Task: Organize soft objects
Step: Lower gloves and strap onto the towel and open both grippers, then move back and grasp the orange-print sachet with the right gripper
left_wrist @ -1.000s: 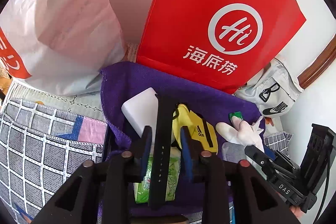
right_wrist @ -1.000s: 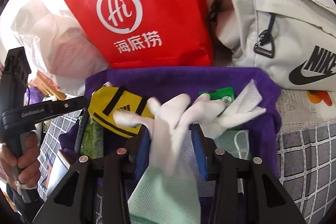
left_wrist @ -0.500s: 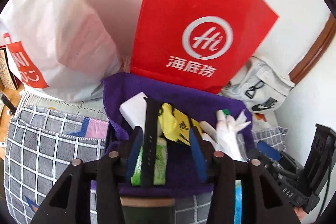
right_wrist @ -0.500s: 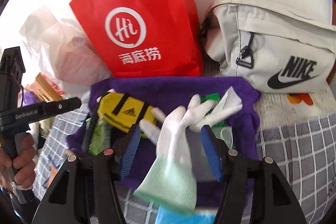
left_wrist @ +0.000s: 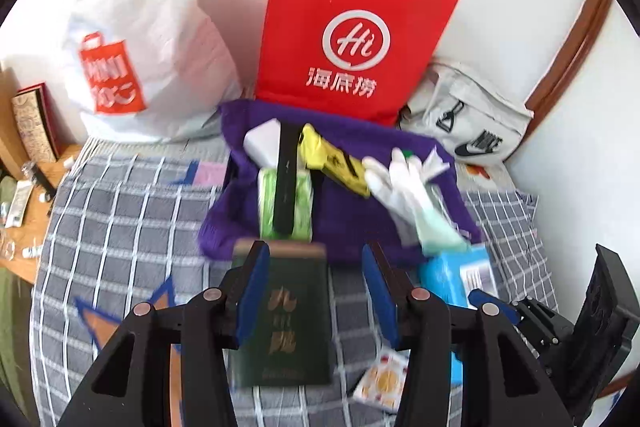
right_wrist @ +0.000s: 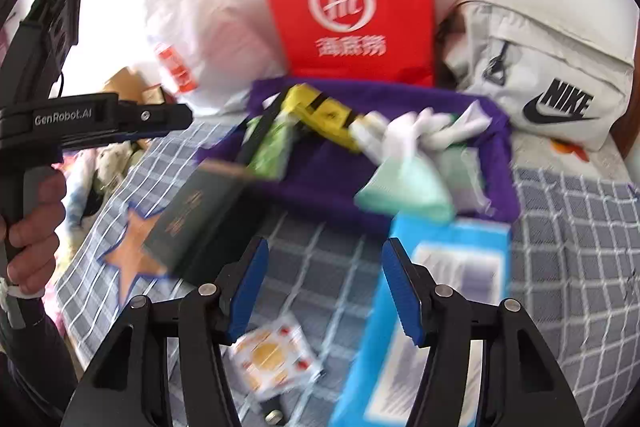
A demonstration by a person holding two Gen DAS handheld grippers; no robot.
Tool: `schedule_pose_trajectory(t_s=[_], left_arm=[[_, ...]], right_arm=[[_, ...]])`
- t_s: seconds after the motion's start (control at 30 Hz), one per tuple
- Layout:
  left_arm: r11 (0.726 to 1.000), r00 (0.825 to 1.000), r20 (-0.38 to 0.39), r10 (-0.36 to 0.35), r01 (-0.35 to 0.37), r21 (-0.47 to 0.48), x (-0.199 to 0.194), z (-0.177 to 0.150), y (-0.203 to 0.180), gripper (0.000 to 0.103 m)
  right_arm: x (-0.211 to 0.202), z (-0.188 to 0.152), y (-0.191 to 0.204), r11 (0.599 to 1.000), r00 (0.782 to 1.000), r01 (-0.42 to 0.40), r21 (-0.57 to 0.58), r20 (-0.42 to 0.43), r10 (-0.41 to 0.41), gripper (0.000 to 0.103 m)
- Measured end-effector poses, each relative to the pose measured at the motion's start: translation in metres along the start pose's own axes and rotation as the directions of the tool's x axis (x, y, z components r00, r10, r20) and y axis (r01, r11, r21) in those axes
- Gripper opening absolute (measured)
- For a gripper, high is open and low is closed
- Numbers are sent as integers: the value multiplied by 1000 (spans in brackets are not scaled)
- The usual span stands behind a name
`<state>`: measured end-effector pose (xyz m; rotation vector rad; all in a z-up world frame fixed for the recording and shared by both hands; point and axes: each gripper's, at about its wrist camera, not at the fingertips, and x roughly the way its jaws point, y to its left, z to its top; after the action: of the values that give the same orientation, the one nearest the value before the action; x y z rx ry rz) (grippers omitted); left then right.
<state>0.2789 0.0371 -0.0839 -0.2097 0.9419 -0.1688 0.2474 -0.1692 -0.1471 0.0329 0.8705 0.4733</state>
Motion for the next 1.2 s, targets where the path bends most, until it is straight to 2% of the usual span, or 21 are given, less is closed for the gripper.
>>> schedule_pose_trajectory(t_s=[0.2, 0.3, 0.37, 0.5, 0.6, 0.67, 0.7, 0.73, 0.77, 0.8, 1.03, 1.2], left_arm=[[1000, 1000, -6, 4, -4, -22, -17, -42, 12, 47], [1000, 1000, -7, 1, -1, -30, -22, -60, 17, 47], [999, 1000, -9, 6, -7, -35, -22, -72, 21, 47], [999, 999, -42, 19, -20, -30, -16, -99, 26, 47], [999, 998, -60, 20, -22, -37, -13, -113, 32, 47], [999, 998, -62, 22, -24, -45, -12, -118, 35, 47], [999, 998, -63, 23, -26, -47, -12, -119, 36, 47], [998, 998, -66, 23, -27, -50, -11, -120, 37, 47], [998, 997, -69, 22, -26, -52, -11, -121, 38, 47], [998, 997, -74, 20, -24, -54, -10, -123, 39, 47], [997, 996, -90, 22, -29, -76, -11, -133, 42, 47], [994, 994, -106, 37, -47, -99, -14, -143, 43, 47]], right_arm=[[1, -42, 33, 998, 998, -31, -55, -57, 28, 59], [9, -63, 51, 993, 997, 20, -117, -76, -29, 57], [16, -76, 59, 988, 995, 52, -147, -80, -64, 49], [33, -90, 65, 983, 990, 80, -163, -101, -98, 39], [37, -94, 70, 972, 986, 137, -190, -65, -152, 39], [39, -94, 70, 964, 981, 171, -202, -52, -185, 30], [39, -95, 70, 965, 982, 168, -203, -48, -181, 29], [38, -95, 70, 965, 984, 160, -205, -44, -173, 22], [36, -94, 71, 965, 984, 160, -207, -39, -172, 6], [34, -94, 71, 969, 986, 149, -197, -44, -160, 1], [6, -96, 65, 990, 996, 75, -121, -40, -80, 1], [-25, -111, 57, 996, 998, 43, -82, -44, -47, 1]])
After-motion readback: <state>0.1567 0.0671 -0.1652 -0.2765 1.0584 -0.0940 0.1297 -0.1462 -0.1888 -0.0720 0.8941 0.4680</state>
